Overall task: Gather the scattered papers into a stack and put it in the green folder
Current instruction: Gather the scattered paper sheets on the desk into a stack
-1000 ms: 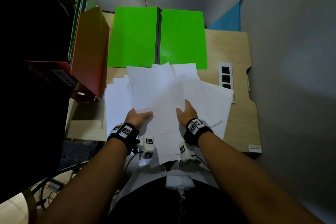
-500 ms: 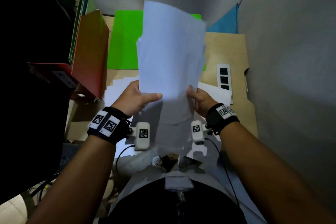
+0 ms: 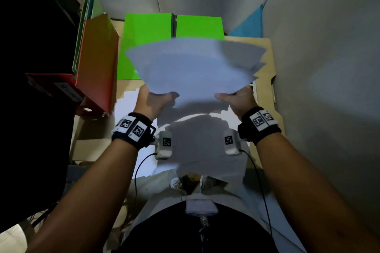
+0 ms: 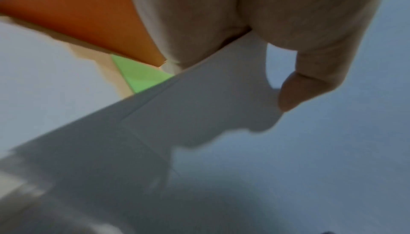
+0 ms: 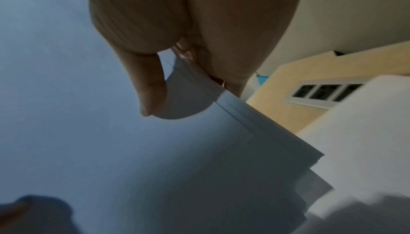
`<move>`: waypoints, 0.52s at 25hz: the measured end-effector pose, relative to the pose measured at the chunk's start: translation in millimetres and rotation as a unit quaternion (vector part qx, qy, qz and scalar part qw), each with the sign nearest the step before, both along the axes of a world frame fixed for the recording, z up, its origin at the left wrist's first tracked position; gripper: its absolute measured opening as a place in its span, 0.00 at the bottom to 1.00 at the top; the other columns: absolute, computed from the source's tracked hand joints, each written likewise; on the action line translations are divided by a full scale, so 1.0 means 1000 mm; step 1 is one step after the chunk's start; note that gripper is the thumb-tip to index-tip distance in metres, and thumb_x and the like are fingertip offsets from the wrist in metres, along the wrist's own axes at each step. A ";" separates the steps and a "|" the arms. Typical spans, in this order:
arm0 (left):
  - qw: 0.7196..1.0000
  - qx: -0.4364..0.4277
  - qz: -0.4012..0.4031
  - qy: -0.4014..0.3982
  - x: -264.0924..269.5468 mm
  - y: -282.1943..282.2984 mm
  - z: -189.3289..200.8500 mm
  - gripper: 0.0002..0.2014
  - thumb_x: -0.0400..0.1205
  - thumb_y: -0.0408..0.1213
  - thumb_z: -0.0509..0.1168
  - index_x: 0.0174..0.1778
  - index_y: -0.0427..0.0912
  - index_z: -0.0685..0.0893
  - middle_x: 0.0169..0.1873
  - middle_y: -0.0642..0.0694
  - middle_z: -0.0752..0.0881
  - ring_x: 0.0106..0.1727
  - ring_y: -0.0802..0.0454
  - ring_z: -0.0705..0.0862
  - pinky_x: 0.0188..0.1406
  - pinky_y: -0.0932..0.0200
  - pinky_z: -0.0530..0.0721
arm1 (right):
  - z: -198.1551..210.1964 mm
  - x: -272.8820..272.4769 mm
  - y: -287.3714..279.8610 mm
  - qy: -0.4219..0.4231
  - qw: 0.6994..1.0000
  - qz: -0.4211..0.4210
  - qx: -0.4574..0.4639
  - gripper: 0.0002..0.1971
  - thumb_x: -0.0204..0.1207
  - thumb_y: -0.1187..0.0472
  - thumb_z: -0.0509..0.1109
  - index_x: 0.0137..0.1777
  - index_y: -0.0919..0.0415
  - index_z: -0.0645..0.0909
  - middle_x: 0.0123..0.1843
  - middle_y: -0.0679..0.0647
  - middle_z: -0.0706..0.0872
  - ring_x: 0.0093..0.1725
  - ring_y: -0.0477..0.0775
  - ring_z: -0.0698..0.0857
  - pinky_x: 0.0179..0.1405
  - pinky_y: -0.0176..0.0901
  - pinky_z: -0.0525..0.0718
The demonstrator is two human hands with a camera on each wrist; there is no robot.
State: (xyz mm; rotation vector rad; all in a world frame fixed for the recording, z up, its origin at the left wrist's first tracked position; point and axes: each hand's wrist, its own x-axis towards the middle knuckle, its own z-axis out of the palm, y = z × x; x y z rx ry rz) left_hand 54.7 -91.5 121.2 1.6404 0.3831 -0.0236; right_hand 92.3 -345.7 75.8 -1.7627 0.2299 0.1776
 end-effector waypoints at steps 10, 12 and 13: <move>0.999 -0.046 0.026 -0.013 -0.005 -0.019 -0.003 0.33 0.64 0.40 0.85 0.64 0.35 0.83 0.55 0.43 0.90 0.56 0.48 0.90 0.60 0.48 0.87 | -0.020 -0.012 0.009 0.031 0.998 -0.039 0.029 0.23 0.61 0.69 0.83 0.58 0.65 0.83 0.53 0.57 0.90 0.52 0.56 0.90 0.57 0.47 0.87; 0.993 -0.078 0.024 -0.081 -0.005 -0.017 0.013 0.38 0.64 0.56 0.81 0.63 0.35 0.79 0.55 0.42 0.88 0.55 0.49 0.86 0.58 0.51 0.85 | -0.020 -0.014 0.006 0.036 0.998 -0.044 0.032 0.24 0.60 0.69 0.84 0.56 0.59 0.83 0.54 0.56 0.90 0.52 0.53 0.90 0.55 0.43 0.86; 0.989 -0.096 0.034 -0.108 -0.003 -0.016 0.024 0.38 0.67 0.63 0.78 0.60 0.36 0.78 0.53 0.41 0.86 0.55 0.48 0.84 0.57 0.47 0.83 | -0.019 -0.015 0.005 0.033 0.998 -0.037 0.040 0.22 0.60 0.70 0.84 0.53 0.56 0.83 0.53 0.55 0.90 0.51 0.52 0.90 0.54 0.41 0.85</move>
